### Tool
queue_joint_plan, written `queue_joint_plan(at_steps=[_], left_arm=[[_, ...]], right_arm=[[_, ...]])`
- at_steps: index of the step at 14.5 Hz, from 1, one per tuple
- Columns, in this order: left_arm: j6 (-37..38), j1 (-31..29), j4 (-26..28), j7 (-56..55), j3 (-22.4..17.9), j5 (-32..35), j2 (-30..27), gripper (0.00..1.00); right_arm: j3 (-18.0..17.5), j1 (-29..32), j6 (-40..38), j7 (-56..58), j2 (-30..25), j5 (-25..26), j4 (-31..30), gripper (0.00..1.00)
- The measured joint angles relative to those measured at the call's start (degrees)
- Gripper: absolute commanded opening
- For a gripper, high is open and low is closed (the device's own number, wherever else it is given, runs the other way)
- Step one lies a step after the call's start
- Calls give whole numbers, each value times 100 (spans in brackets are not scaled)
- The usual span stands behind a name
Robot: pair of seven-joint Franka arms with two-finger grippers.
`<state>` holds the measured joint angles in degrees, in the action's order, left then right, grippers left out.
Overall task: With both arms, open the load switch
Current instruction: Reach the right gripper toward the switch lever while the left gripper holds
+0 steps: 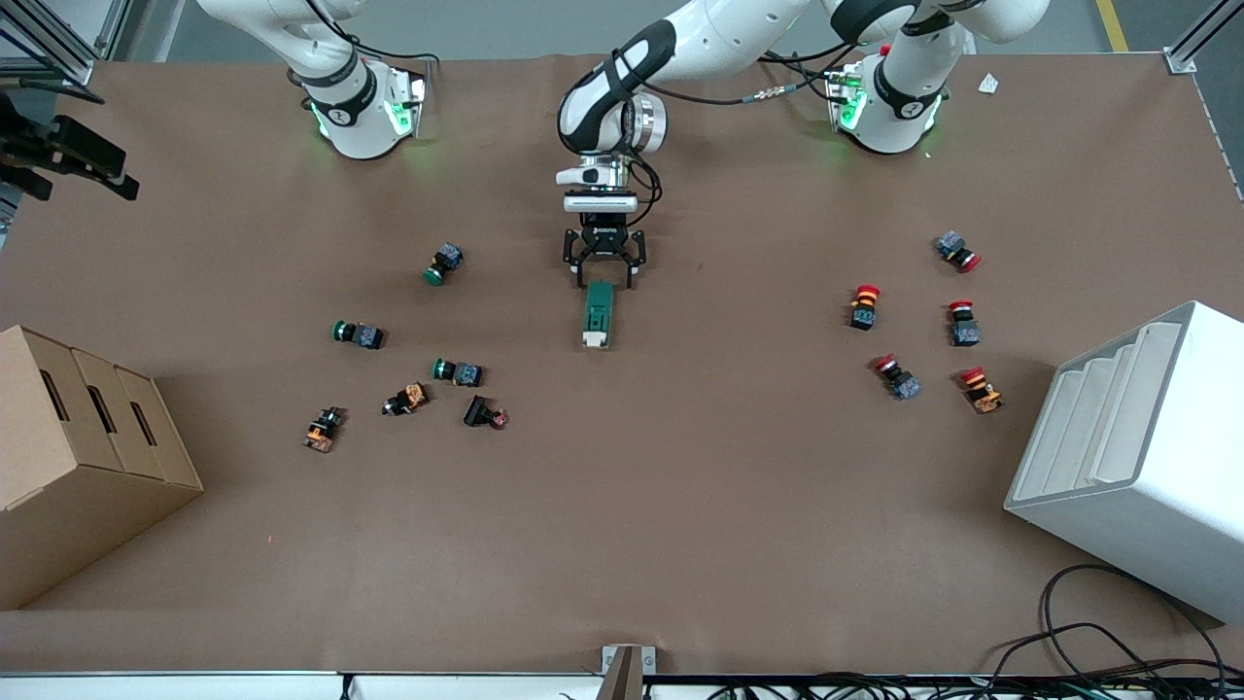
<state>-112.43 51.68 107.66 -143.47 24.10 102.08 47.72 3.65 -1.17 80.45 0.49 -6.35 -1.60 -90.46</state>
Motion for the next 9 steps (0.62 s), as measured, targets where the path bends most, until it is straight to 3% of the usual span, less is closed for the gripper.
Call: queue_joint_plan(at_steps=[6, 9], left_arm=[[119, 65, 1, -71, -7, 45, 30, 99], [129, 67, 6, -73, -11, 91, 38, 99]], right_arm=[[21, -8, 102, -16, 526, 80, -11, 100], [-25, -269, 184, -965, 817, 65, 11, 100]])
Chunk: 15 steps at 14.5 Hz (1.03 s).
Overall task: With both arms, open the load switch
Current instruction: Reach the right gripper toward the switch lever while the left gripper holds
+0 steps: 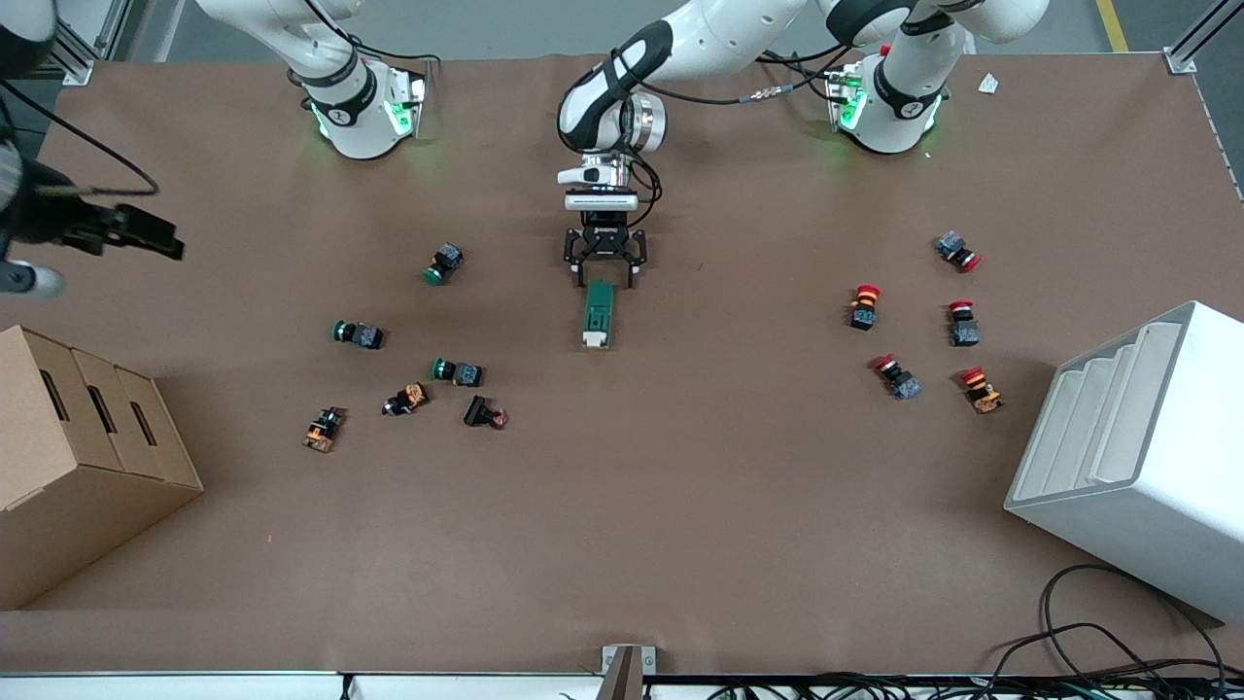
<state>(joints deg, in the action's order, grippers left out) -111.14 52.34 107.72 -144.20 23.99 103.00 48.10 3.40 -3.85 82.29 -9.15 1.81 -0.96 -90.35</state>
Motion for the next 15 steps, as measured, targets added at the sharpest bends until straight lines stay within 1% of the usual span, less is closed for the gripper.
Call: queue_joint_plan(at_steps=[2, 4, 8, 11, 15], left_arm=[[4, 2, 3, -2, -2, 6, 1, 100], [8, 2, 2, -33, -3, 9, 3, 100], [8, 2, -5, -202, -10, 18, 8, 100], [8, 2, -9, -205, -13, 19, 10, 100], [8, 0, -12, -228, -19, 19, 11, 100]], right_arm=[[-45, -428, 87, -1076, 132, -16, -14, 100], [-86, -1028, 275, -2256, 378, -19, -75, 100], [-122, -2170, 808, -4477, 1137, -100, -120, 100], [-121, -2641, 1502, -5872, 1757, -578, -137, 100], [-120, -3102, 2373, -7185, 2621, -920, -137, 100]])
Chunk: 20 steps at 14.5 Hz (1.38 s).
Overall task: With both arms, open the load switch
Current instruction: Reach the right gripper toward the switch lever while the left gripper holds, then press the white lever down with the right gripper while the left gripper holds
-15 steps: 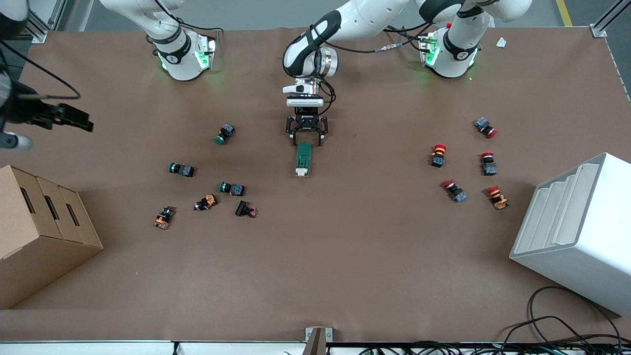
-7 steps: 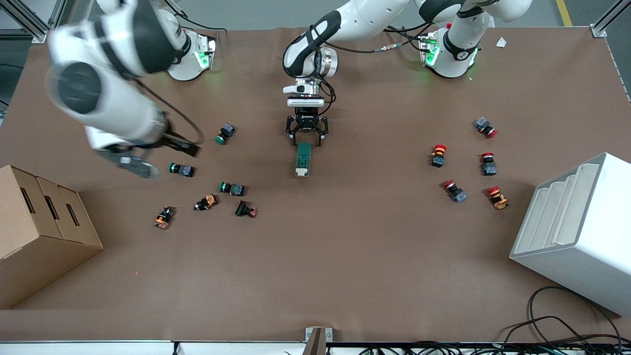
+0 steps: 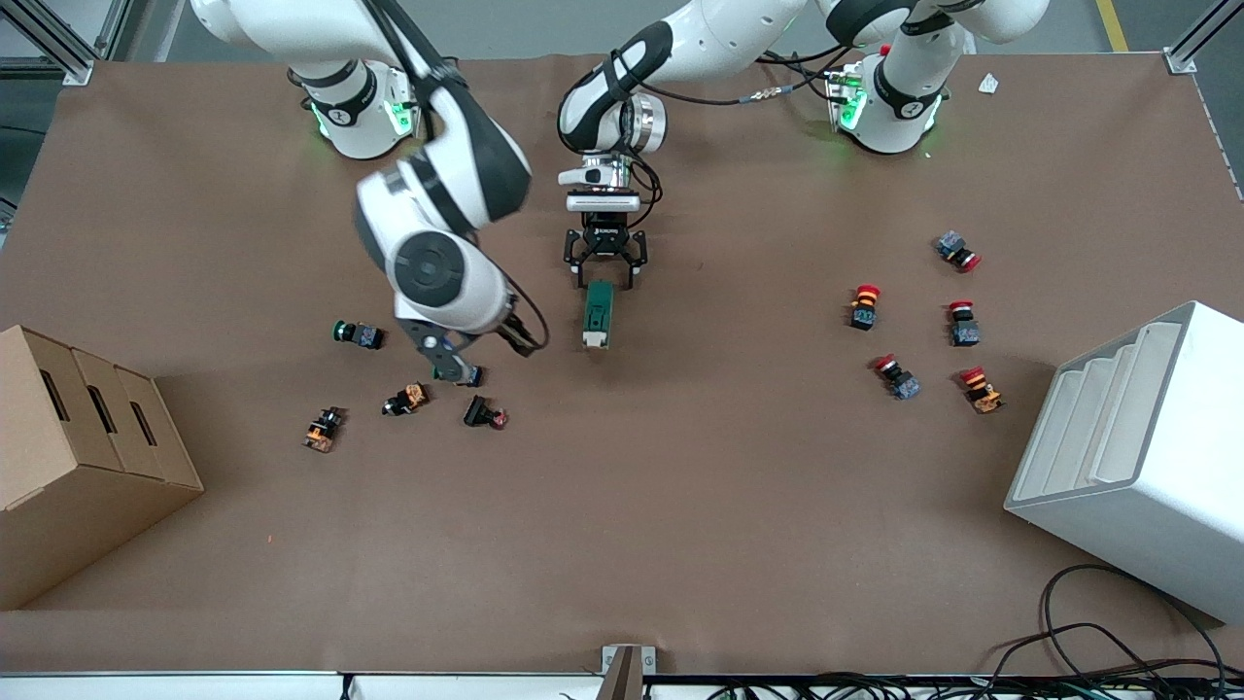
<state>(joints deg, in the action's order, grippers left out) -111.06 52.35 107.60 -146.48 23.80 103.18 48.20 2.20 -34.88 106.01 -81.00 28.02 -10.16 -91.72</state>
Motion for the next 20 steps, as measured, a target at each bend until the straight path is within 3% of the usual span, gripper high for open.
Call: queue_joint_plan(at_steps=[4, 8, 15, 20], left_arm=[[0, -2, -3, -185, -6, 0, 0, 100], [0, -2, -9, -233, -8, 0, 0, 100], [0, -7, -60, -239, -12, 0, 0, 100], [0, -11, -116, -243, -14, 0, 0, 100]], right_arm=[[1, -337, 510, -731, 772, -446, 81, 100], [1, -627, 1103, -1291, 1223, -473, 177, 100], [37, -748, 1095, -1571, 1288, -474, 259, 100], [48, -750, 355, -1618, 1271, -474, 536, 100]])
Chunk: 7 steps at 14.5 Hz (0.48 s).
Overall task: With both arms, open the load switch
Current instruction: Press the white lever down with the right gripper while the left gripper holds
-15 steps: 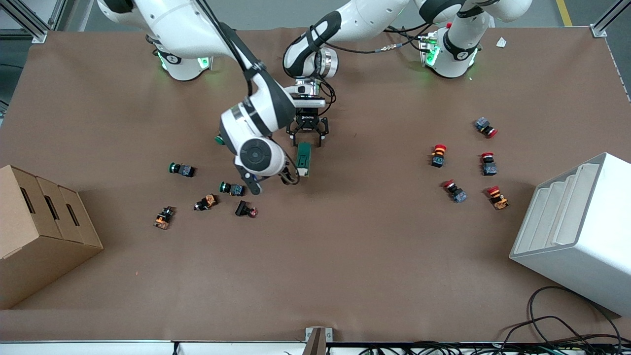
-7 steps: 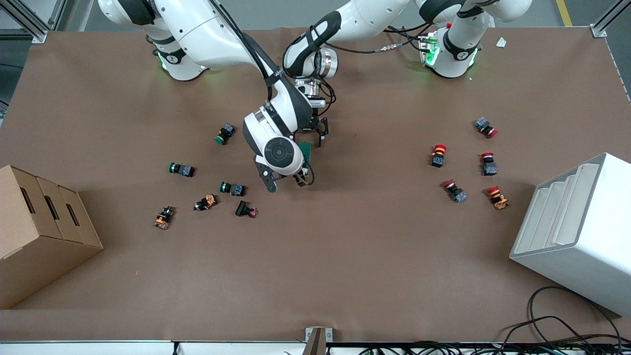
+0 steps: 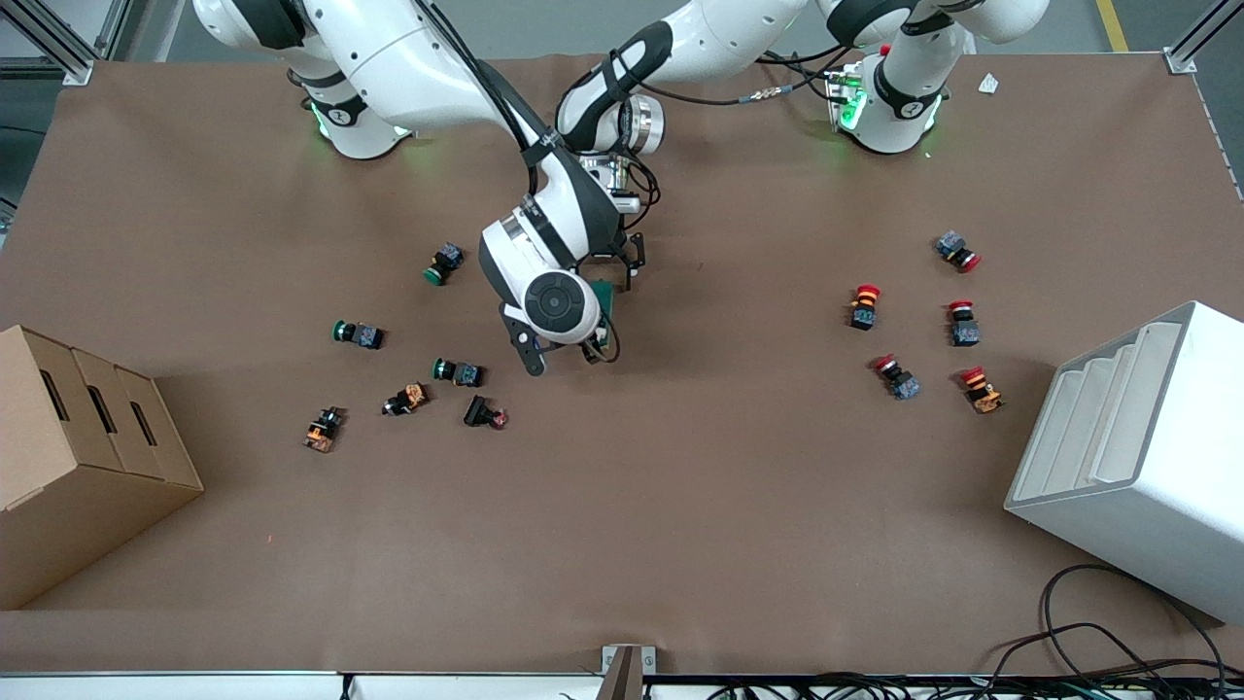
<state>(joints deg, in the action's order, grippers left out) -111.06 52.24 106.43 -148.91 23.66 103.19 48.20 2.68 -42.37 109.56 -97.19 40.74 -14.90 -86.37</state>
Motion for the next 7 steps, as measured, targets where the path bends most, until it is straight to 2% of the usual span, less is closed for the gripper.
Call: queue_joint_plan(at_steps=[4, 7], left_arm=[[0, -4, -5, 0, -2, 0, 0, 100], [0, -6, -6, 0, -3, 0, 0, 100]], right_arm=[[-52, -26, -581, -1, -116, -8, 87, 100], [-174, -41, -724, -31, -187, -10, 87, 100]])
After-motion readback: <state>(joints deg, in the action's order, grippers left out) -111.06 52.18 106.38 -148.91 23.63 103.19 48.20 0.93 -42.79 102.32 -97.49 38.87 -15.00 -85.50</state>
